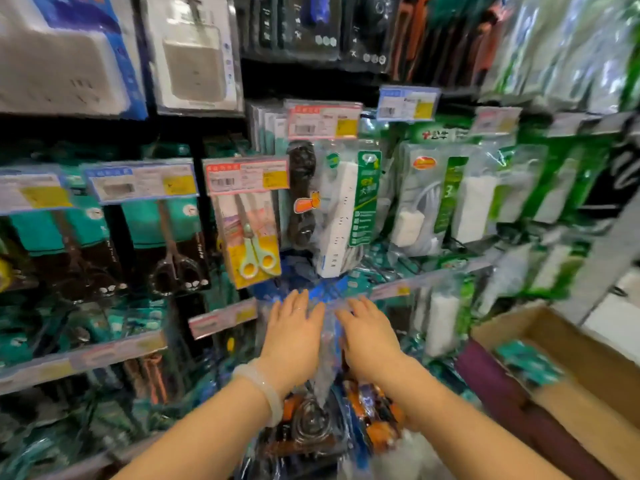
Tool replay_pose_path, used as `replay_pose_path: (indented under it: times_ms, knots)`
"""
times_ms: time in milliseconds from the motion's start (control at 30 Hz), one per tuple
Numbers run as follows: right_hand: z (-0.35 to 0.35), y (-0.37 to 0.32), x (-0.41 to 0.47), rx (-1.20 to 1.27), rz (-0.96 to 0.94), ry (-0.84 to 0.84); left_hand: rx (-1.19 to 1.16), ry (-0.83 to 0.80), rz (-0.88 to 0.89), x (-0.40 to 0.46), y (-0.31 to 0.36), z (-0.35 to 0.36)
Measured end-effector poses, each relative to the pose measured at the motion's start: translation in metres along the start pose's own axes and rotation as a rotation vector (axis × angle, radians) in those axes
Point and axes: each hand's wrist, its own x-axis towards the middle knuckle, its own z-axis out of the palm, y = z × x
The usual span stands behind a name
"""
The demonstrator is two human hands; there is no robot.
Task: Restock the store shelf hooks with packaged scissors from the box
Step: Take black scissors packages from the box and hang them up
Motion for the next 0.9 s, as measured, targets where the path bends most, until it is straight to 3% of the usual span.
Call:
replay_pose_path:
  times_ms: [167, 633, 800, 900]
  knots:
    - [0.016, 0.075, -0.054, -0.004, 0.220, -0.096, -0.034, -0.131, 0.161, 0.013, 0.074, 0.033]
    - [0.057, 0.304, -0.063, 0.194, 0.539, -0.006, -0.076, -0.199, 0.386, 0.137, 0.249, 0.087]
    - [0.105, 0.394, -0.060, 0.451, 0.773, -0.151, -0.153, -0.297, 0.415, 0.181, 0.310, 0.119]
    - [0.137, 0.426, -0.056, 0.722, 0.961, -0.142, -0.182, -0.366, 0.417, 0.198, 0.330, 0.137]
